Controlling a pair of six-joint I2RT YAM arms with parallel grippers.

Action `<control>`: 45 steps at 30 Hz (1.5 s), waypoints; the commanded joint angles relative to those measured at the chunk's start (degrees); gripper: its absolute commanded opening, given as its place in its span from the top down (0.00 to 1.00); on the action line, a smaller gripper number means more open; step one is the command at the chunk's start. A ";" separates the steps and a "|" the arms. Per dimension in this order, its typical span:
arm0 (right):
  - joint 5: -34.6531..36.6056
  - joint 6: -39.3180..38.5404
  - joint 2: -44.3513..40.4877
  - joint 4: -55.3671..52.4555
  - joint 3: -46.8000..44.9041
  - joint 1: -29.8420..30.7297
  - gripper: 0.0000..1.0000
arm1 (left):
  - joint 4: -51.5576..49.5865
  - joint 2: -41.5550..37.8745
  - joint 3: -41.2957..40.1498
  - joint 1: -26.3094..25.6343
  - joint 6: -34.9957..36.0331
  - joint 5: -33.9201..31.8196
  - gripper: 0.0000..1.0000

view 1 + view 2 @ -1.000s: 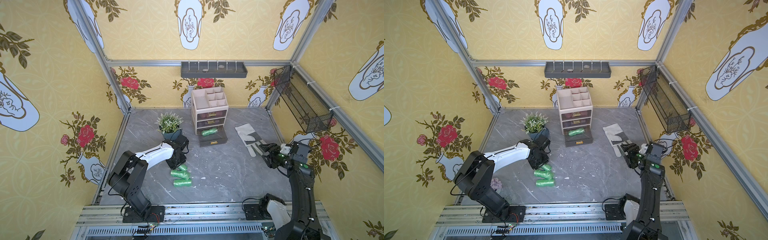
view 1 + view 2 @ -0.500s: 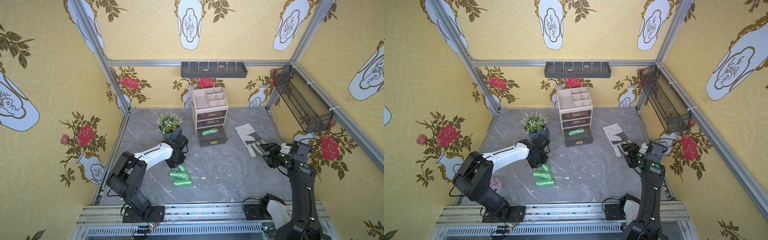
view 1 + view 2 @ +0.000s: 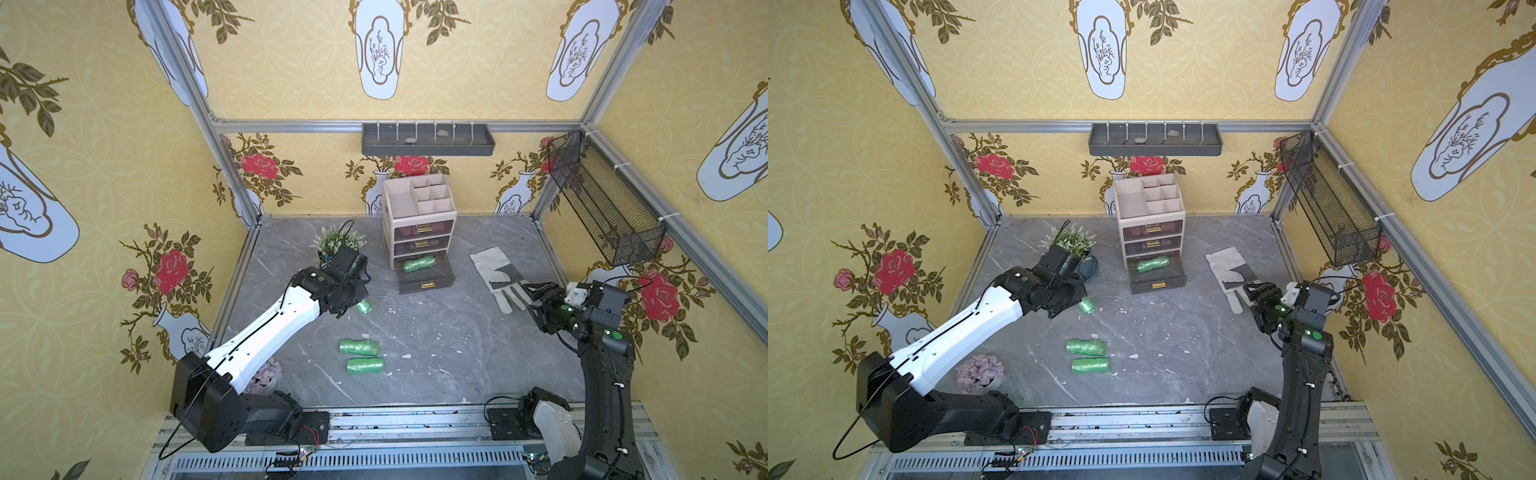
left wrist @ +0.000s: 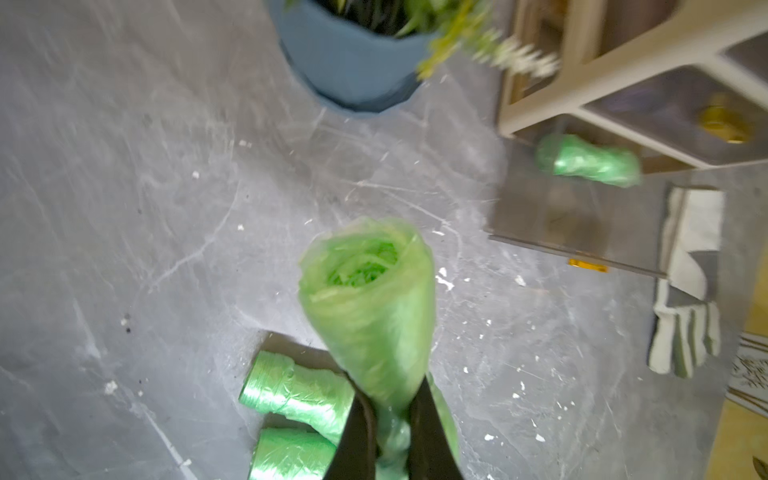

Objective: Sort the rolls of trash bags by color and place them into the drawer
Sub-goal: Pick up the roll of trash bags from the center of the board, then place the roll of trash bags in the drawer.

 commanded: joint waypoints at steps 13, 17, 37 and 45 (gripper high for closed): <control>-0.63 -1.36 -2.98 -2.84 -0.31 0.04 0.31 | -3.86 6.78 23.32 -10.31 59.32 2.48 0.98; -0.41 -1.96 -2.39 -2.53 -0.93 -0.05 0.31 | -2.78 10.59 26.06 -13.40 75.98 1.03 1.00; 0.39 -6.36 1.59 -2.55 -1.67 -1.70 0.31 | -4.30 40.46 48.40 -13.23 99.02 3.72 1.00; -0.45 -7.03 2.27 -1.94 -2.91 -2.78 0.31 | -5.78 54.37 60.37 -12.98 97.05 -1.33 1.00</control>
